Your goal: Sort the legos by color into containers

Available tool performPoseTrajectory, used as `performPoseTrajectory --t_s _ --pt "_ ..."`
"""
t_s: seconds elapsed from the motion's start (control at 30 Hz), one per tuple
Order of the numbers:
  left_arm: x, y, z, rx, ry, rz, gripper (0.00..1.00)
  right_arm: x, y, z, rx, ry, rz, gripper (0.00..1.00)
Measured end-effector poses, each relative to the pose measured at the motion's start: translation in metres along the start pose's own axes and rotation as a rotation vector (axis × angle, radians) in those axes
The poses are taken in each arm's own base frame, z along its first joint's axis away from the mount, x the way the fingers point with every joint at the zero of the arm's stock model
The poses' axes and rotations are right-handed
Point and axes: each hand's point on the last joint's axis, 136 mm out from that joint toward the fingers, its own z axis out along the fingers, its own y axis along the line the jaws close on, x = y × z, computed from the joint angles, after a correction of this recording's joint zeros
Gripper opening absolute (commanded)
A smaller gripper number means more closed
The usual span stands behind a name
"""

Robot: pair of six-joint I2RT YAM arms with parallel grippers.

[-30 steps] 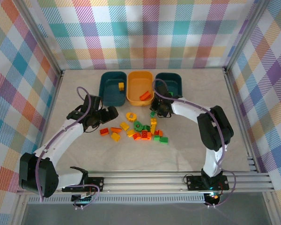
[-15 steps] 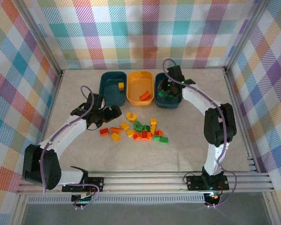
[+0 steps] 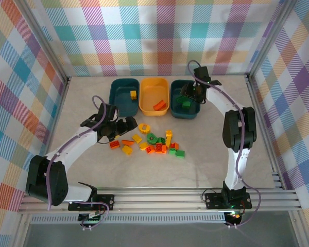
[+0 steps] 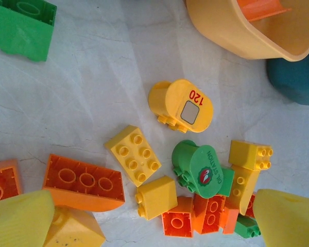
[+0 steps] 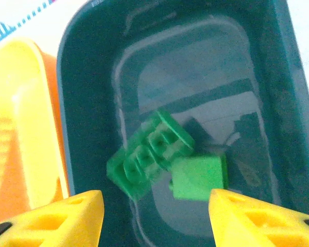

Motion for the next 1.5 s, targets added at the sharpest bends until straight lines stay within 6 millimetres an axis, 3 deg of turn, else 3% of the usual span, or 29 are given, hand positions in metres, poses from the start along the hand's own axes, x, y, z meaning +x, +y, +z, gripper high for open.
performPoseTrajectory --t_s 0.13,0.23,0.3,0.4,0.5,0.6,0.9,1.1,1.27,1.5 --pt "-0.002 0.001 0.0 -0.008 -0.01 0.0 1.0 0.019 -0.008 -0.037 -0.024 -0.045 -0.022 0.56" --pt "-0.005 0.008 0.0 -0.048 -0.03 -0.008 1.0 0.045 -0.021 -0.073 -0.036 -0.091 -0.032 0.55" --pt "-0.008 0.016 0.002 -0.092 -0.046 -0.024 1.0 0.059 -0.03 -0.084 -0.042 -0.115 -0.037 0.54" --pt "-0.013 0.034 0.01 -0.181 -0.049 -0.057 1.0 0.1 -0.048 -0.078 -0.024 -0.064 -0.033 0.54" --pt "-0.022 0.048 0.024 -0.249 -0.033 -0.098 1.0 0.171 -0.066 -0.065 0.023 0.065 -0.071 0.55" --pt "-0.029 0.057 0.034 -0.296 -0.027 -0.116 0.95 0.216 -0.079 -0.067 0.044 0.144 -0.093 0.55" --pt "-0.073 0.065 0.065 -0.42 -0.078 -0.08 0.78 0.214 -0.083 -0.077 0.034 0.102 -0.057 0.55" --pt "-0.069 0.084 0.091 -0.484 -0.015 -0.016 0.74 0.202 -0.078 -0.093 0.012 0.036 -0.058 0.58" --pt "-0.073 0.089 0.097 -0.521 0.005 0.051 0.53 0.201 -0.086 -0.105 0.01 -0.005 -0.049 0.58" --pt "-0.083 0.088 0.101 -0.538 0.002 0.126 0.37 0.203 -0.094 -0.115 0.027 -0.02 -0.042 0.57"
